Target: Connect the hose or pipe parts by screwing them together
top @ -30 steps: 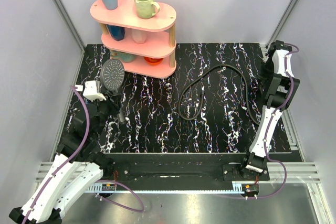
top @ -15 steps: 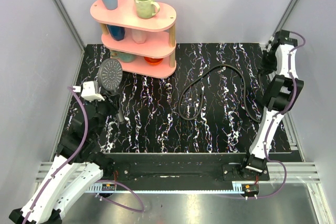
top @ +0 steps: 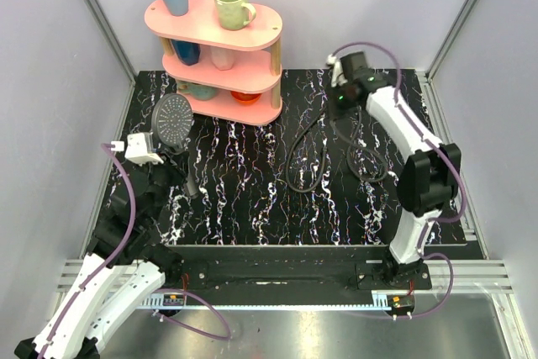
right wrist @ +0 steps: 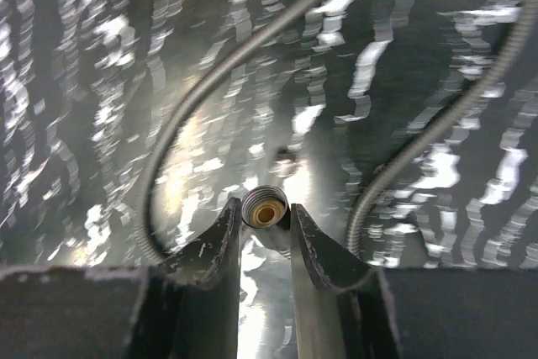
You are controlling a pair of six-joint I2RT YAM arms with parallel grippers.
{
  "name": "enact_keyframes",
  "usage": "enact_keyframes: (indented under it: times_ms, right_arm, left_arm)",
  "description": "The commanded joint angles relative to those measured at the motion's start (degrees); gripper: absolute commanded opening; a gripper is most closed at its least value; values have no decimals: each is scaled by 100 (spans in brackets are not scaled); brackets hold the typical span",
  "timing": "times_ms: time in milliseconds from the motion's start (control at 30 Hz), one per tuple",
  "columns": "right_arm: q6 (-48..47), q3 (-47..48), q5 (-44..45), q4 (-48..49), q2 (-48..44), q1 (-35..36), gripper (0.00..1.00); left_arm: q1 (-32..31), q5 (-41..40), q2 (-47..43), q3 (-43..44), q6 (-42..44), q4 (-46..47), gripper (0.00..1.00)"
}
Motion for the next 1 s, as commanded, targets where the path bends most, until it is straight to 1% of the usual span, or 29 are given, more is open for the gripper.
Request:
enact_keyframes:
  times_ms: [0,33,100,167,200,233,267,300,367,433,467,500,600,633,733,833,933,967]
  right_arm:
    - [578,-1432,-427,1462,-964,775,9]
    - [762,-1699,-463,1699,-1061,1160,10]
    - [939,-2366,-420,2252,-1193,1496,10]
    - [1194,-2720,-367,2527,-1176,2031,11]
    - [1290,-3017,-175,2798,-1159,2225,11]
    - [1422,-3159,-86,2922,-1115,2384,12]
    - [1475,-3248,63,3010,-993,2699,13]
    - [1502,-3353,412,3098,-922,2841,14]
    - [1572,-3398,782,3187,-712,3061,15]
    - [1625,-3468,855,3353,-605,3299,20]
    - [1599,-3460,838,3450,-518,3395,24]
    - [1555,-3433,916,3486,-482,3596,32]
    - [1353,-3310,812,3495,-438,3774,46]
    - [1327,-3301,750,3495,-507,3783,59]
    - [1204,-3354,776,3486,-788,3783,73]
    - [889,-3564,794,3495,-1043,3783,75]
    - [545,-3924,592,3635,-1132,3766,71]
    - [483,-4038,600,3635,-1132,3774,67]
  left_arm:
    - [21,-8,73,172,-57,442,0]
    - [21,1,100,224,-57,398,0]
    - [21,-78,118,269,-74,328,0]
    - [21,-183,100,330,-48,275,0]
    - [21,-219,74,339,-39,266,0]
    - [21,-254,65,339,-31,240,0]
    - [21,-324,74,339,-13,239,0]
    - [21,-351,65,331,-13,231,0]
    - [21,-395,56,330,-13,222,0]
    - [21,-403,39,313,-22,222,0]
    - [21,-412,21,304,-39,222,0]
    - [21,-421,12,295,-39,222,0]
    - [21,-439,30,278,-30,222,0]
    - [21,-456,39,286,-13,204,0]
    - [21,-491,47,295,14,204,0]
    - [21,-500,30,287,22,204,0]
    - [21,-491,30,287,14,213,0]
    - [21,-465,21,278,5,204,0]
